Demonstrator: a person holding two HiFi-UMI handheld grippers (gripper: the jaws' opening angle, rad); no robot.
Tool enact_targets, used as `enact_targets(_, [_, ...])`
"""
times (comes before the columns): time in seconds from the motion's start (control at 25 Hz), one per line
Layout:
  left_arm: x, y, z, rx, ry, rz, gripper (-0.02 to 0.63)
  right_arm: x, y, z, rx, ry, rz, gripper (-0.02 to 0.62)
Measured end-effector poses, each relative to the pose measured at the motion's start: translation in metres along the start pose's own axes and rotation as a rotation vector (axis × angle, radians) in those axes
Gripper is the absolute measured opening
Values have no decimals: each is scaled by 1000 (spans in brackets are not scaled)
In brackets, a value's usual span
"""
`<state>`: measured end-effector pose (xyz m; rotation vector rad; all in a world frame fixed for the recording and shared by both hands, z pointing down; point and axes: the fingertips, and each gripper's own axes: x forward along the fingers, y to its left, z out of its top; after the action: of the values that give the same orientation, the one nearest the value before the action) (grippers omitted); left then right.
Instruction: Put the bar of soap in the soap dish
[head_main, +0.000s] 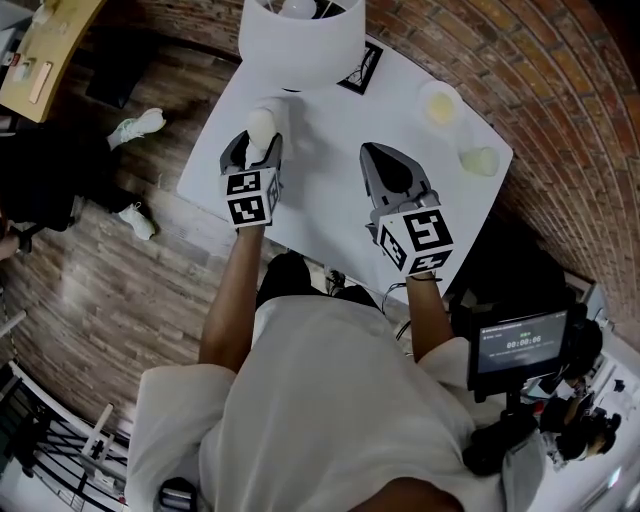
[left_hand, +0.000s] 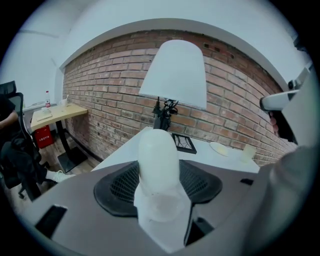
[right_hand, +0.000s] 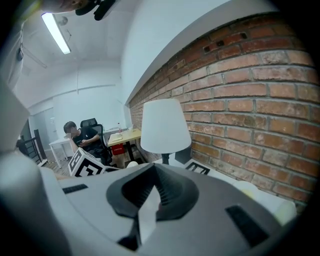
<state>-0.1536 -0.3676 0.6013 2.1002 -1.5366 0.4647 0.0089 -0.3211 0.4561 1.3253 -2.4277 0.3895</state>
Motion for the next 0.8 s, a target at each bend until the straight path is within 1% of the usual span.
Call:
enact_targets(0.12, [11, 4, -6, -2, 20, 26, 258, 0, -1, -3, 2, 10, -2, 5])
enact_targets(0.28, [26, 3, -13, -8, 49, 38, 258, -4, -8, -9, 7, 22, -16, 5])
enact_targets(0.44, [38, 8, -21, 5, 86, 82, 258, -7, -15, -16, 12, 28, -29, 5])
enact_targets(0.8, [43, 5, -31, 4, 122, 122, 258, -13, -23, -24, 27, 38, -43, 5])
